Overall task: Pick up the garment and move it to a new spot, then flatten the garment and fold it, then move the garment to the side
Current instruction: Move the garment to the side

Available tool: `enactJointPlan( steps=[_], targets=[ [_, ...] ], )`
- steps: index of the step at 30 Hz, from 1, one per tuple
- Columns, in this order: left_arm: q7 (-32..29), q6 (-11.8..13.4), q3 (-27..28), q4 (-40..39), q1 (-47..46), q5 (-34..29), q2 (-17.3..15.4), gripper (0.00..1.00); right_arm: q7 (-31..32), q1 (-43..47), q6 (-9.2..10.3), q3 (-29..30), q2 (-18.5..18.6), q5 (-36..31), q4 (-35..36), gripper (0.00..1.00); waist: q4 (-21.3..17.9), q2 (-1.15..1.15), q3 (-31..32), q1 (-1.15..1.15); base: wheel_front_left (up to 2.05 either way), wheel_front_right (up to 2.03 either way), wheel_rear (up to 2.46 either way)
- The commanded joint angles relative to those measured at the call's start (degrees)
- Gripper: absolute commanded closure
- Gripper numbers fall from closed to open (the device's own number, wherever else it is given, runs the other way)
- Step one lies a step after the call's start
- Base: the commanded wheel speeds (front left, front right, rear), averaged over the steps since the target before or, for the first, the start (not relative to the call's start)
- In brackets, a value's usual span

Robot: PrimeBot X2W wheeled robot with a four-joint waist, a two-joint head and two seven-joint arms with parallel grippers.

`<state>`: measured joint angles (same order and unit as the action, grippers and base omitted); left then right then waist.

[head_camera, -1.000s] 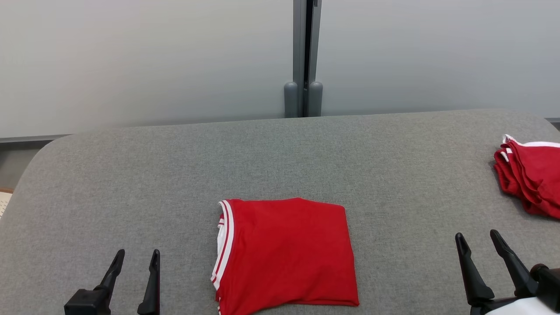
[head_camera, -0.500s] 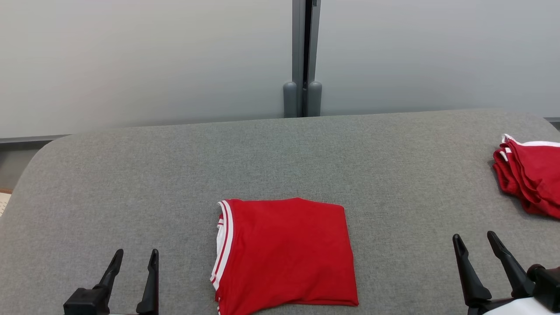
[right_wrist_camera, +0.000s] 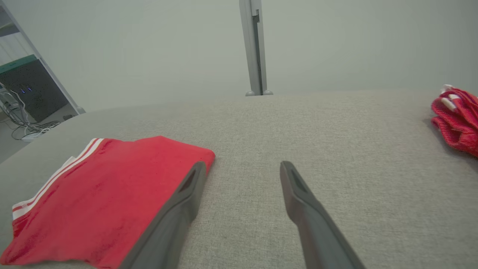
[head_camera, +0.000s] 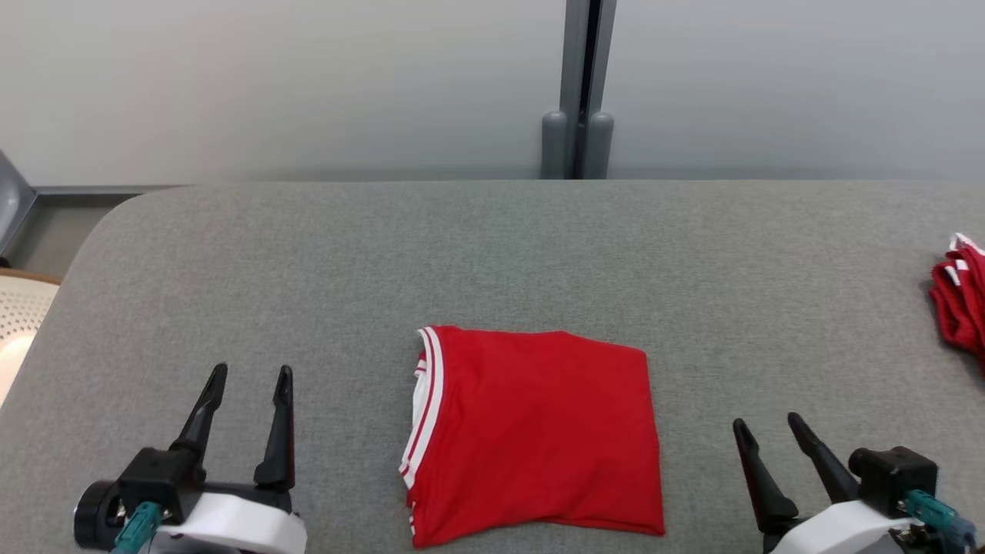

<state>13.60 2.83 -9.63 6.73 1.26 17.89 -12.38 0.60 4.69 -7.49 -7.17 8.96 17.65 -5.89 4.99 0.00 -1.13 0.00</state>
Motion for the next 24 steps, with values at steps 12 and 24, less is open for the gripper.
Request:
enactJointPlan(
  steps=[12, 24],
  targets=[
    [1.5, -0.7, -1.2, -0.5, -7.0, -1.2, 3.1, 0.0, -4.0, -14.7, 0.0, -8.6, -3.6, 4.1, -24.0, 0.0, 7.7, 0.0, -7.7, 0.0, 0.0, 0.0, 0.0],
    [1.6, -1.1, 0.1, -1.1, -7.3, -2.7, 4.1, 0.0, -7.1, -19.8, 0.01, -17.3, -2.1, 8.1, -31.4, 1.0, 4.5, 0.0, -8.3, 0.0, 0.0, 0.0, 0.0]
  ],
)
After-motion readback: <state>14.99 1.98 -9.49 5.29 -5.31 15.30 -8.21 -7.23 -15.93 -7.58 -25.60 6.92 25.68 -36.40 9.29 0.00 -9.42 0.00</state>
